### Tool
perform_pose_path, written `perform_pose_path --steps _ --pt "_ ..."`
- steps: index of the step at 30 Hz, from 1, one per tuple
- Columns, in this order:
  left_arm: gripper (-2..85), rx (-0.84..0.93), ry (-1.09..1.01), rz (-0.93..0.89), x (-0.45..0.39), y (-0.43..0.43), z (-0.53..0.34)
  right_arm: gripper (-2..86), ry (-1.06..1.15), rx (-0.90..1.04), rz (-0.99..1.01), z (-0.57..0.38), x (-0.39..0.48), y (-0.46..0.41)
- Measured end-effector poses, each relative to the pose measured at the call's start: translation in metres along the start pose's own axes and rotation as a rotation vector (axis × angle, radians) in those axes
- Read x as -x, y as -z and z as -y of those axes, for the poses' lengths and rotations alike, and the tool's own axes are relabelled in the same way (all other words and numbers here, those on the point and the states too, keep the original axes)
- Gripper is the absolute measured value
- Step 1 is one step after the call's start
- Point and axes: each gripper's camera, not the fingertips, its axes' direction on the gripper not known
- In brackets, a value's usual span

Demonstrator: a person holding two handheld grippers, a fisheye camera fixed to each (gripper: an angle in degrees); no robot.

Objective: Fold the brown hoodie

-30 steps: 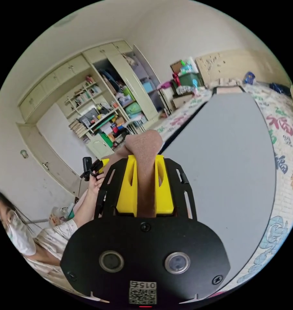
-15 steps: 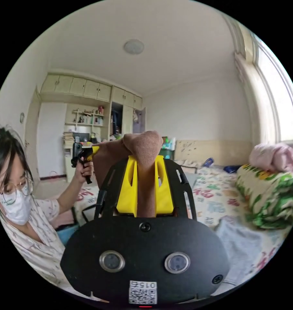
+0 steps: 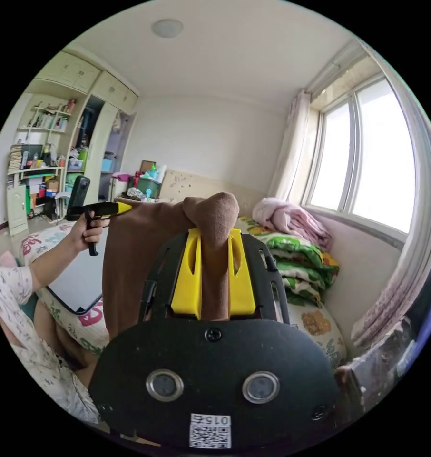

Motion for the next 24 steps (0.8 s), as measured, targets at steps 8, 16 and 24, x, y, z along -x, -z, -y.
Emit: perform_pose_path --steps 8,16,24 --pt "5.5 0.168 0.26 0.151 0.161 -0.171 -0.056 8.8 -0.191 0.284 0.018 -0.016 -0.019 -0.287" --pt "5.2 0.212 0.303 0.408 0.224 -0.229 -0.097 5.9 -0.142 0.413 -0.393 0.001 0.037 -0.459" --pt "5.6 0.34 0.221 0.325 0.197 -0.322 -0.107 -0.5 0.037 0.566 -0.369 0.039 0.118 -0.621"
